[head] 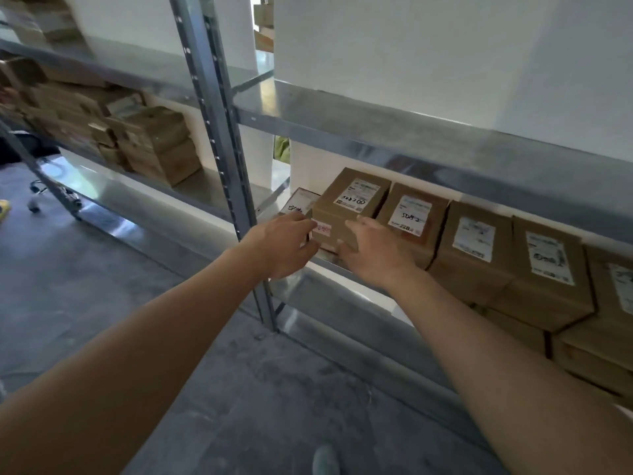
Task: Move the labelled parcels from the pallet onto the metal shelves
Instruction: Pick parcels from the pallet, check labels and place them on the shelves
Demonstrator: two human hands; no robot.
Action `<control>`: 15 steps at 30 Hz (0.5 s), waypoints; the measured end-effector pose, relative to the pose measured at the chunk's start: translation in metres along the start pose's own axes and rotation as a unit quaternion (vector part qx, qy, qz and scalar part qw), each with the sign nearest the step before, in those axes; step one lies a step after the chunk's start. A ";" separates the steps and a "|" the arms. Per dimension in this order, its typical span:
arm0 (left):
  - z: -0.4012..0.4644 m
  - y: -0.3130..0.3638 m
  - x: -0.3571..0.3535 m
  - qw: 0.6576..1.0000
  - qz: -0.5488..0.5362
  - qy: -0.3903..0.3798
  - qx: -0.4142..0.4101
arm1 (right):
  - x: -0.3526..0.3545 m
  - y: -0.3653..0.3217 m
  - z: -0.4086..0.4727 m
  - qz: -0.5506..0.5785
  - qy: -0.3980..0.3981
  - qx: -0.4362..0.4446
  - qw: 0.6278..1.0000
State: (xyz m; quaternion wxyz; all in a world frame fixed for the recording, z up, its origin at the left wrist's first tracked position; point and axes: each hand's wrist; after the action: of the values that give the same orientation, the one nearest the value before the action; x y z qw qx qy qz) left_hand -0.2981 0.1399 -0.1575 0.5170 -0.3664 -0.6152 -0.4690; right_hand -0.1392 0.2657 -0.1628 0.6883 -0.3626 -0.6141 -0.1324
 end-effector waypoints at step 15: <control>0.141 -0.071 -0.024 0.994 -0.017 -0.023 -0.105 | -0.034 0.013 0.123 0.019 0.040 -0.063 0.997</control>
State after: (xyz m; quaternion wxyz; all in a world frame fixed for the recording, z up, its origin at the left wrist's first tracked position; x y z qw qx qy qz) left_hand -0.4007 0.2552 -0.1983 0.4533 -0.4186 -0.5805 -0.5313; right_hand -0.2307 0.3473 -0.2009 0.6904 -0.4117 -0.5694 -0.1721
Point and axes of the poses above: each hand's wrist, its own z-axis towards the middle knuckle, its own x-axis out of the back of the hand, y = z × x, and after that the axes turned 3 degrees about -x, right-handed
